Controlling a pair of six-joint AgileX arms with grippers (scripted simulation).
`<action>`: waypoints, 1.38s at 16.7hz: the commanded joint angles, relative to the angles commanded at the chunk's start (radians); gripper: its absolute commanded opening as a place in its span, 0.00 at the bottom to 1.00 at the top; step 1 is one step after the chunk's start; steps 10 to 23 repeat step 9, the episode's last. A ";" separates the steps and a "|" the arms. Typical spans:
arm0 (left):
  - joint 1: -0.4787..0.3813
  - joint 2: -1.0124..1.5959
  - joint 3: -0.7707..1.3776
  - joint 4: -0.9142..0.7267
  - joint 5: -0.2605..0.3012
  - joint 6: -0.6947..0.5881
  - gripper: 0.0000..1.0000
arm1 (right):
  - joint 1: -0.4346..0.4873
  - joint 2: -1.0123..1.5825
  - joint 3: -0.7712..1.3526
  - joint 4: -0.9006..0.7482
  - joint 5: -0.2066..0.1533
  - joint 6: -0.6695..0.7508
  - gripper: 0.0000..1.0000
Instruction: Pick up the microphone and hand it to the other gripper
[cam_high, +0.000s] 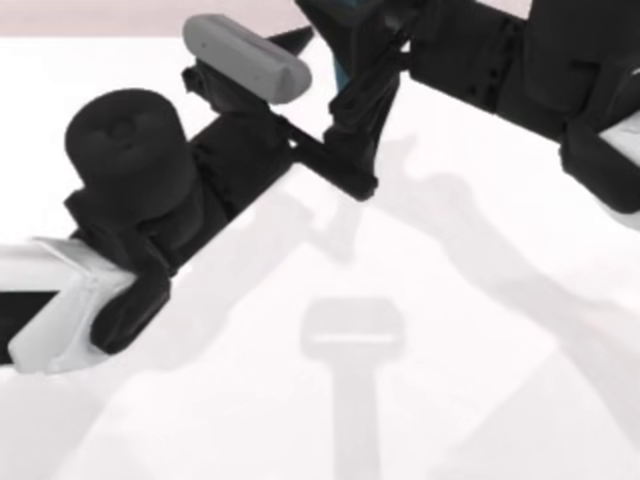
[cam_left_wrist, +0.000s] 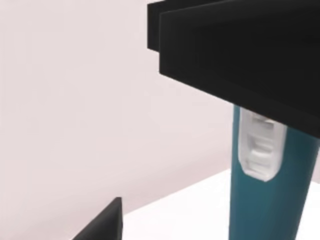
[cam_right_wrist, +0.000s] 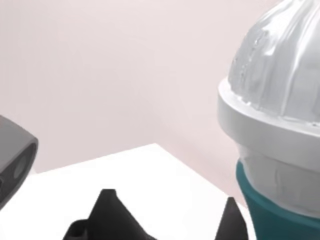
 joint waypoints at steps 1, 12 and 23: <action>0.004 -0.014 -0.014 -0.001 0.003 0.000 1.00 | -0.007 -0.005 -0.007 -0.001 -0.008 0.002 0.00; 0.065 -0.259 -0.258 -0.001 0.040 -0.005 1.00 | -0.115 -0.096 -0.095 0.002 -0.126 -0.002 0.00; 0.065 -0.259 -0.258 -0.001 0.040 -0.005 1.00 | -0.115 -0.096 -0.095 0.002 -0.126 -0.002 0.00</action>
